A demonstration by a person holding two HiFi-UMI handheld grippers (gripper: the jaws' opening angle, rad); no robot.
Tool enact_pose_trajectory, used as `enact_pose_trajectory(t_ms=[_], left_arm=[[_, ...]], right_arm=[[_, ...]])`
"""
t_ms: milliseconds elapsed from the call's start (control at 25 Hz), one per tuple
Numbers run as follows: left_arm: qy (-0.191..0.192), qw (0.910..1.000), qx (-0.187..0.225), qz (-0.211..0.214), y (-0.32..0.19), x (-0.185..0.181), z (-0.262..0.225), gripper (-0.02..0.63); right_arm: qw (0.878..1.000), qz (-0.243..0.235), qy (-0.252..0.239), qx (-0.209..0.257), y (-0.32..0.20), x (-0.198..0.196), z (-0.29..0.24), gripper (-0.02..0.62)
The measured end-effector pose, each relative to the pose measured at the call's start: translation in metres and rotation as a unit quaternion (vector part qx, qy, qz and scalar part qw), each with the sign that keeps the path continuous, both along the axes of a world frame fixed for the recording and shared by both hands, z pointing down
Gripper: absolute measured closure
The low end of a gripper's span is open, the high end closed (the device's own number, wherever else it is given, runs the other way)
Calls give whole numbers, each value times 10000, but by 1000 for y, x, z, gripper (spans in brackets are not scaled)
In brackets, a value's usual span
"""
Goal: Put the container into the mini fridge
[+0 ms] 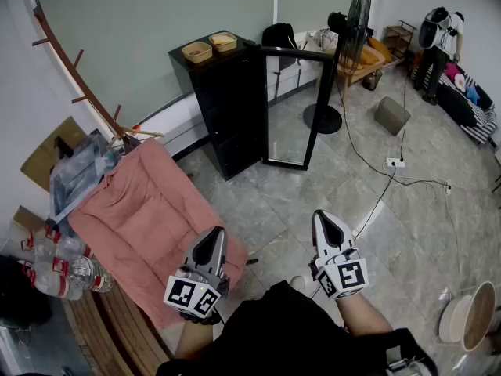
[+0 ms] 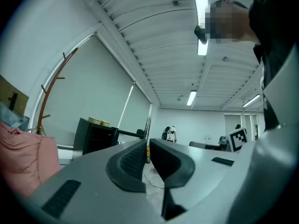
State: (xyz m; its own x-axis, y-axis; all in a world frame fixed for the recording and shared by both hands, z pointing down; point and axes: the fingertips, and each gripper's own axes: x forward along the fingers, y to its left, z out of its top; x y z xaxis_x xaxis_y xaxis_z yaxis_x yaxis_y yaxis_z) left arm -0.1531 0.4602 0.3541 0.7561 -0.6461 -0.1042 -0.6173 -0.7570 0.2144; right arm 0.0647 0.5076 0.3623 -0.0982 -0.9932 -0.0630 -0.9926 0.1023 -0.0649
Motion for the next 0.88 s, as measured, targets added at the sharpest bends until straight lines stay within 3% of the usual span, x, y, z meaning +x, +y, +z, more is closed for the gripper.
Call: enact_pose_trajectory(t_ms=[280,680,880], left_arm=[[-192,9989,-161,-390,0,-8,9,570],[-348,9979,-204,-511,-2,-14,17,571],[-359,9968,-205,-690,-7,-15,15,571]], right_arm=[[9997,1,-144,-201,5,9,14,565],[9994,204,-209,-166,6,17,14,565],[9982,292,-522,-106,7,28,11,563]])
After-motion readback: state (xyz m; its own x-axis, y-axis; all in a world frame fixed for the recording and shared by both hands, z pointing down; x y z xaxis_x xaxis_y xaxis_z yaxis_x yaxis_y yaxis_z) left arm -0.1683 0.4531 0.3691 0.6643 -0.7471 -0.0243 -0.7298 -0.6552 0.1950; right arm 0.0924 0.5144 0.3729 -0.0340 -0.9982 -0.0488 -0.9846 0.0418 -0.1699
